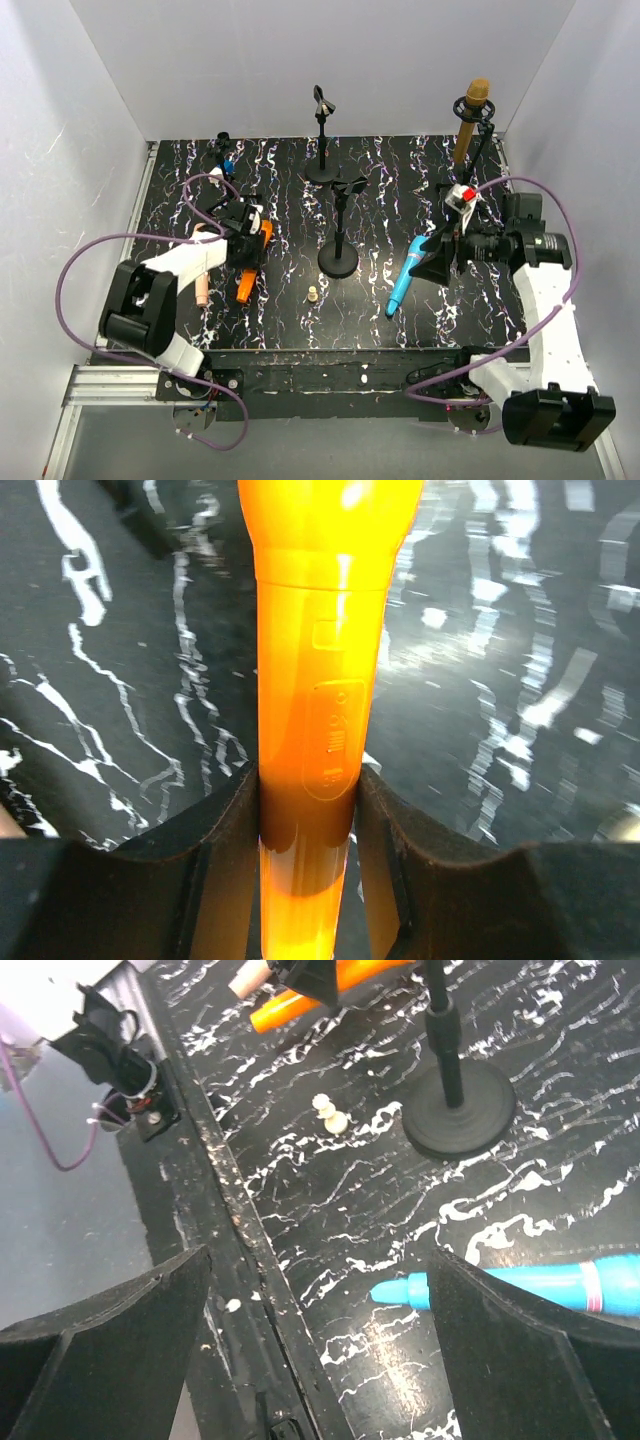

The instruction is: Attach the microphones to the stand

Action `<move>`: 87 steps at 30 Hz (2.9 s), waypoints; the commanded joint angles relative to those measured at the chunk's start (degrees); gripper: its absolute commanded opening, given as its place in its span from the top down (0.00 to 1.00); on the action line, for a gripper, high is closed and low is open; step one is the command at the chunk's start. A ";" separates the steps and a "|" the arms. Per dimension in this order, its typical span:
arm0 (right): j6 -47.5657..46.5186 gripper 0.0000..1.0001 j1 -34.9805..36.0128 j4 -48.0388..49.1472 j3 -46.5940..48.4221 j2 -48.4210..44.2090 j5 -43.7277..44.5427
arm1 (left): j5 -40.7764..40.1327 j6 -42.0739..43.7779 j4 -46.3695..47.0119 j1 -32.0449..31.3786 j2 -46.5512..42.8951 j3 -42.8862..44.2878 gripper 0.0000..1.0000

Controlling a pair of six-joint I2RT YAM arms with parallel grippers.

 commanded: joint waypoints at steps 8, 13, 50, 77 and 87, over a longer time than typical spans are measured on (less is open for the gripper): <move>-17.70 0.09 0.54 -28.50 23.95 11.68 -8.84 | 24.30 -5.00 4.96 -0.38 -28.88 4.51 1.00; -17.18 0.08 3.09 -29.56 31.50 11.68 -7.43 | 28.86 -10.45 9.96 -0.38 -33.19 10.83 1.00; 55.78 0.11 -1.74 37.76 18.16 -1.77 -14.82 | 3.92 -12.39 50.75 -41.42 -1.56 38.62 1.00; 52.96 0.99 -0.95 47.08 13.94 -1.24 -17.54 | -4.08 -15.03 54.19 -47.22 -1.81 35.46 0.81; 33.30 0.99 -3.06 31.20 14.12 -1.15 -15.88 | 3.36 -7.48 30.14 -42.93 -15.34 33.44 0.02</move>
